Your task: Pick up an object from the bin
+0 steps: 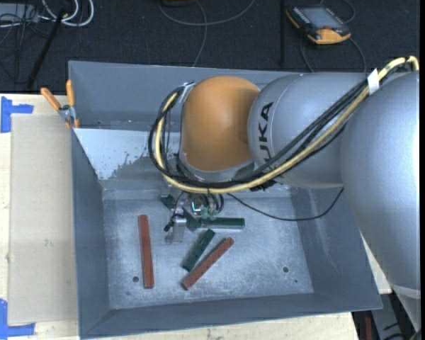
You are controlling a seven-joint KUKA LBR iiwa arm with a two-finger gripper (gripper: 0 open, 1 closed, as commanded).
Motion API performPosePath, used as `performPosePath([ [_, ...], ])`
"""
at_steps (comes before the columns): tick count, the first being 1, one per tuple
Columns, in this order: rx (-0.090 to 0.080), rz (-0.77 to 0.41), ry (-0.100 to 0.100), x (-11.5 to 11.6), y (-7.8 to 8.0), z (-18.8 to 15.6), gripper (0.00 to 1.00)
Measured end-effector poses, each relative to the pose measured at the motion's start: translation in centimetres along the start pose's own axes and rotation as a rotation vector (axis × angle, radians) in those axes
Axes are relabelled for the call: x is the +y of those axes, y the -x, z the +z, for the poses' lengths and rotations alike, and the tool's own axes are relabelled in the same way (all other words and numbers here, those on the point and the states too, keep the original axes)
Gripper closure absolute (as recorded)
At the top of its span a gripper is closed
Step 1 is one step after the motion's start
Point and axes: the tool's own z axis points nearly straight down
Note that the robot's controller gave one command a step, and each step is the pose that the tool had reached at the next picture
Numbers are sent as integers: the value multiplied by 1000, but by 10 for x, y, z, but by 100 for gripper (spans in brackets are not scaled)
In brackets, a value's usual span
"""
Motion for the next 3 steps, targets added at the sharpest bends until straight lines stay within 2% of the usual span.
performPosePath([
  [1,-3,-242,0,20,12,87,0],
  [2,-14,-152,1,15,-10,14,0],
  [3,-6,-455,-2,-72,-20,75,0],
])
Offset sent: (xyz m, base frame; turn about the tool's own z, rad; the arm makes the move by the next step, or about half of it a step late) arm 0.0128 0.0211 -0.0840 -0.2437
